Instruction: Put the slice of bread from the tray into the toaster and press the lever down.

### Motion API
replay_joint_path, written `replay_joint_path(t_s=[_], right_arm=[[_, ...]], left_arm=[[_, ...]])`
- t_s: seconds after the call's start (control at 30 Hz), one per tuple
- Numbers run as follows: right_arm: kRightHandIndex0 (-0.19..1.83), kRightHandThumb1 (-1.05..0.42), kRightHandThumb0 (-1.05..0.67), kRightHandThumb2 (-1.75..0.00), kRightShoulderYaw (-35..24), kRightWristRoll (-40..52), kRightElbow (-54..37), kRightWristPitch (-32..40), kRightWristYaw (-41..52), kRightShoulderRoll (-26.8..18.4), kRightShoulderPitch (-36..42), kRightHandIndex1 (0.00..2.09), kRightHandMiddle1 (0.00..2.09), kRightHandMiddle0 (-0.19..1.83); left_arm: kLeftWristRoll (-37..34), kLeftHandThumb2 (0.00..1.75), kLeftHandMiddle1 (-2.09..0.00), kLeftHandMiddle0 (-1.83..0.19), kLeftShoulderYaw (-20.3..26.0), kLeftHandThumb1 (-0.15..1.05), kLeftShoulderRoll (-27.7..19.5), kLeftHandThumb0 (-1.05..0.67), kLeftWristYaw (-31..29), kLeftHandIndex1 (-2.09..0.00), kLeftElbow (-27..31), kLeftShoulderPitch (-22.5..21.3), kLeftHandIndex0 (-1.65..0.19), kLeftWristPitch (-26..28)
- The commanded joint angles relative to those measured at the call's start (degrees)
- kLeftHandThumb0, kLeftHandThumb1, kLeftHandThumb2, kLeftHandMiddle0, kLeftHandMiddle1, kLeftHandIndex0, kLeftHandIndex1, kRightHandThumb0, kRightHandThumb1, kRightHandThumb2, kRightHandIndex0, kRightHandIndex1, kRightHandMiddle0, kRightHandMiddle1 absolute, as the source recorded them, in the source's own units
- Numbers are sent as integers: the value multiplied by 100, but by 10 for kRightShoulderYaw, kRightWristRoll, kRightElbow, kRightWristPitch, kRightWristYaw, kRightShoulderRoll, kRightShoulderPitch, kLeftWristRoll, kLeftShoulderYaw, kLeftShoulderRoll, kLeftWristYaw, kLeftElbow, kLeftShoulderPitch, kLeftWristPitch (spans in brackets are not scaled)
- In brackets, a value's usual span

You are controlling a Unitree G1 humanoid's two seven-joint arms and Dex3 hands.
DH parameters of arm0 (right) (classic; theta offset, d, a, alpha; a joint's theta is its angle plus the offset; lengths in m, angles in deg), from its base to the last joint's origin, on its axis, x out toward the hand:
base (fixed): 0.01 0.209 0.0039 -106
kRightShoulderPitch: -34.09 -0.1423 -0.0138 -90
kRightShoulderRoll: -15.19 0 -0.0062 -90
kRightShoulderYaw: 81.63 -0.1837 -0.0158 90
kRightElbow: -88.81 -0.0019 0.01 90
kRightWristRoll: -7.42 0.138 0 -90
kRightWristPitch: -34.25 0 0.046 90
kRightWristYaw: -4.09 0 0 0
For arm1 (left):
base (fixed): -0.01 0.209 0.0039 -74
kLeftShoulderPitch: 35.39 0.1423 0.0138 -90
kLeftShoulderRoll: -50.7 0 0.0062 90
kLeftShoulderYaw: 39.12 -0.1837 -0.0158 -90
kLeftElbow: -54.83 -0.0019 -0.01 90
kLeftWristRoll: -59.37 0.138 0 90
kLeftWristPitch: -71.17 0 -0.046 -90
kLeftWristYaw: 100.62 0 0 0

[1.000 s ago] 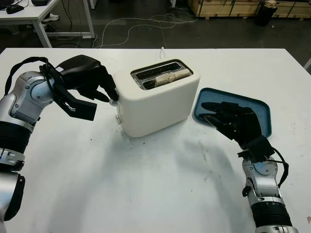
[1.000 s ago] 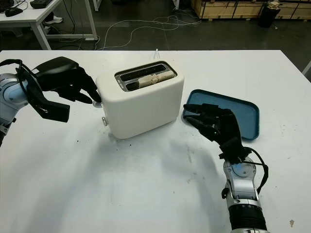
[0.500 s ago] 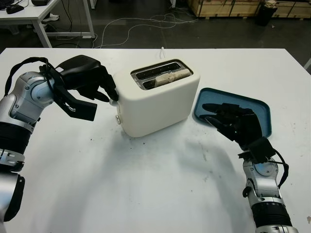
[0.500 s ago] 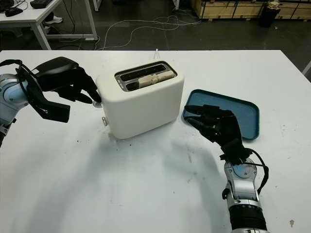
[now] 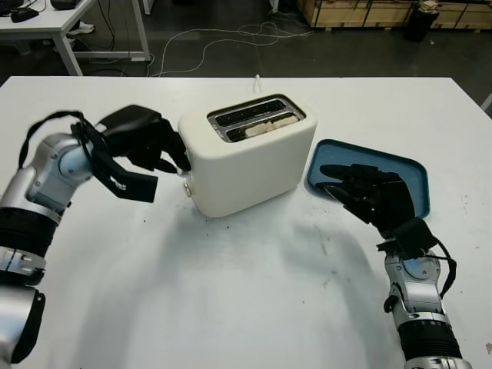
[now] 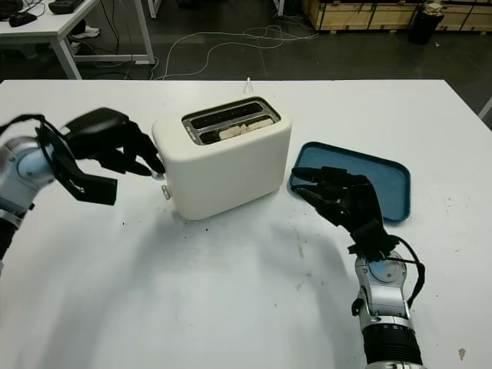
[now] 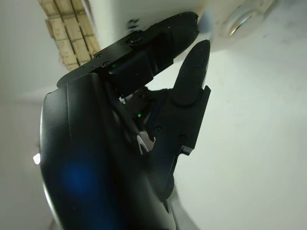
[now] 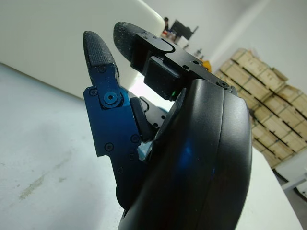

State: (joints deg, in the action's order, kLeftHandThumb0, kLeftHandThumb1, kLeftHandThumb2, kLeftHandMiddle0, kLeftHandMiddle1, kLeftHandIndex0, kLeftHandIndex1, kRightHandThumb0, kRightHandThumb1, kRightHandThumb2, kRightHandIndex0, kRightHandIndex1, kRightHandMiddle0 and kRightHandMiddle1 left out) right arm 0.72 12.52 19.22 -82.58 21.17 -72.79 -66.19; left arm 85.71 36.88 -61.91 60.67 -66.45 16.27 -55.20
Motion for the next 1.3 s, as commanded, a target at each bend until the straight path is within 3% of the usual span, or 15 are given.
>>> replay_joint_path(t_s=[0.0, 0.17, 0.23, 0.3, 0.43, 0.8, 0.87, 0.97, 1.13, 1.27], right_arm=[[119, -89, -50, 0, -5, -6, -7, -4, -6, -11, 6, 1, 0, 108], [118, -87, -50, 0, -14, -8, 0, -11, -9, -23, 15, 0, 1, 109], [119, -86, -50, 0, -17, -9, -10, 2, -12, -27, 20, 0, 1, 110], [119, -86, -49, 0, -19, -10, -10, -3, -11, -30, 22, 1, 0, 110], [120, -86, -49, 0, -19, -9, -5, -7, -8, -32, 22, 1, 0, 110], [118, -86, -50, 0, -13, -10, 8, -23, -3, -27, 21, 0, 0, 110], [118, -86, -51, 0, -13, -4, 5, -16, -2, -24, 23, 0, 0, 110], [117, -86, -50, 0, -13, 0, 7, -18, 0, -22, 22, 0, 0, 110], [117, -85, -50, 0, -15, -1, 10, -22, -1, -22, 22, 0, 0, 110], [118, -86, -49, 0, -18, -1, 11, -26, -2, -24, 22, 0, 0, 109]], left_arm=[[45, 0, -130, -101, -33, 79, 22, -18, 27, -1, -22, 32, -128, -12], [114, 1, -120, -91, -79, 83, 64, -16, 133, 0, -60, 69, -123, 10], [135, 1, -106, -95, -101, 86, 83, -17, 175, -1, -84, 78, -121, 22], [149, 1, -107, -95, -120, 88, 98, -19, 203, 0, -108, 82, -120, 35], [144, 2, -112, -91, -138, 89, 105, -20, 214, -1, -124, 85, -117, 50], [125, 1, -131, -82, -135, 87, 92, -14, 212, 0, -109, 98, -116, 80], [124, 0, -112, -82, -136, 89, 90, -16, 205, 0, -103, 99, -114, 87], [119, 0, -101, -88, -135, 88, 88, -16, 204, -1, -100, 98, -115, 83], [108, 0, -129, -85, -130, 85, 90, -13, 212, -2, -103, 89, -118, 64], [104, 0, -92, -85, -135, 90, 106, -18, 194, 0, -111, 69, -114, 78]])
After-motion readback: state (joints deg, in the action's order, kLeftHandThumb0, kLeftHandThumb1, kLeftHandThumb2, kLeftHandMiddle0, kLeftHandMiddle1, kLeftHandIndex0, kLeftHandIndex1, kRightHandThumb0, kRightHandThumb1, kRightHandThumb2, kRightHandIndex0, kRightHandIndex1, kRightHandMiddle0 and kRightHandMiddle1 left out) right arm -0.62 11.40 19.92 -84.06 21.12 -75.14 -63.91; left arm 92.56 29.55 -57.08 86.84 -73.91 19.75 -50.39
